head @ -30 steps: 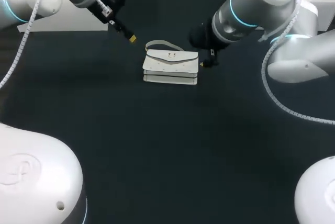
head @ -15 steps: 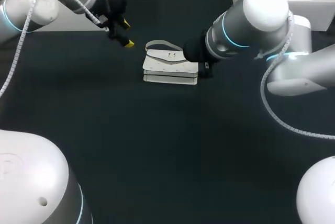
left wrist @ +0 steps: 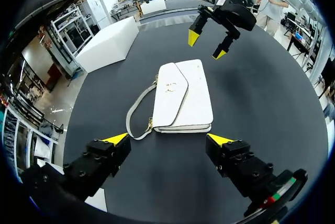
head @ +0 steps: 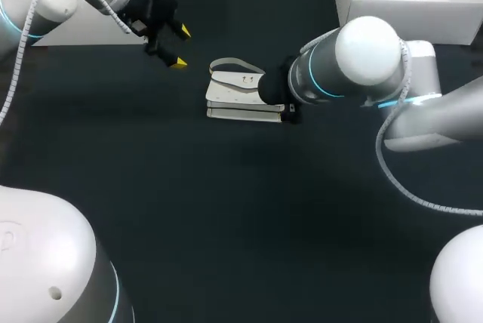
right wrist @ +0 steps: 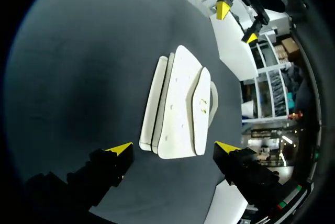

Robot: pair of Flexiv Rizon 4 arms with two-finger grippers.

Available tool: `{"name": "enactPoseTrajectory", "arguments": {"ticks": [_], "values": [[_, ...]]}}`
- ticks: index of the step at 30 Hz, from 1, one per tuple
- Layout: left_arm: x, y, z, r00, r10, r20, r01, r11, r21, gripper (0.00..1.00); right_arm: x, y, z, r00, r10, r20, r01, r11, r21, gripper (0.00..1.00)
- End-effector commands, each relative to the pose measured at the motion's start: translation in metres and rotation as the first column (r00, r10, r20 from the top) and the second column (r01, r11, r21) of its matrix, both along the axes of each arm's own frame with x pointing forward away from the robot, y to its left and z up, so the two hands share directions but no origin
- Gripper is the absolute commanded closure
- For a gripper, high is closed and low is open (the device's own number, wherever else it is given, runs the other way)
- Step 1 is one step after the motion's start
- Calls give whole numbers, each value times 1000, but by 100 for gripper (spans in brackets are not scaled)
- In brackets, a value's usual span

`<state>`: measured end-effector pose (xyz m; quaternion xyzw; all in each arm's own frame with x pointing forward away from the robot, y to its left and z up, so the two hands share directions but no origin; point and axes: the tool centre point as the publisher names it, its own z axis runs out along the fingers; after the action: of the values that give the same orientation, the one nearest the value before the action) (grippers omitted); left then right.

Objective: Pick up the bag, open it, inspect its contents, close it, and place it on the opposite side

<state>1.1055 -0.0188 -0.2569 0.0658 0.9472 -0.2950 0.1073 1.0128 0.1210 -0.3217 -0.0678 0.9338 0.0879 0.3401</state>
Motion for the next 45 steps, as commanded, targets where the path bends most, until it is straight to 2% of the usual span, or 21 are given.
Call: {"name": "enactPoseTrajectory", "arguments": {"ticks": [1,3,5,6,11,13,17,21,29,35,39,45], "values": [[-3,-14,-12,995,-37,92,38,999,-6,0,6,6,-13,995,-21,94,19,1000,15,0],[-4,-16,-14,988,-85,131,91,995,-38,0,7,6,-16,995,-24,96,23,1000,16,3],[-6,-18,-17,978,-124,167,135,989,-57,0,8,5,-19,995,-27,98,25,999,20,18],[-6,-19,-18,975,-131,178,143,988,-56,0,8,5,-20,995,-29,99,27,999,23,22],[-6,-23,-22,959,-165,231,179,983,-45,0,12,5,-25,994,-36,104,32,999,34,31],[-5,-25,-24,956,-167,240,184,982,-47,0,15,5,-26,994,-41,105,37,999,37,41],[-2,-27,-24,955,-174,239,192,980,-54,0,19,7,-31,993,-45,105,41,999,36,40],[-1,-28,-24,952,-185,242,203,978,-52,0,23,9,-35,993,-49,105,46,998,35,50],[2,-28,-26,951,-196,239,214,976,-49,0,29,14,-38,992,-54,111,52,999,16,58],[3,-26,-27,951,-203,234,221,974,-50,0,32,14,-40,992,-55,111,55,998,6,73],[4,-25,-28,950,-208,232,224,973,-47,0,32,14,-40,992,-55,112,55,998,2,87],[4,-25,-28,949,-215,231,231,972,-46,0,31,15,-41,992,-57,116,57,998,-4,100]]}}
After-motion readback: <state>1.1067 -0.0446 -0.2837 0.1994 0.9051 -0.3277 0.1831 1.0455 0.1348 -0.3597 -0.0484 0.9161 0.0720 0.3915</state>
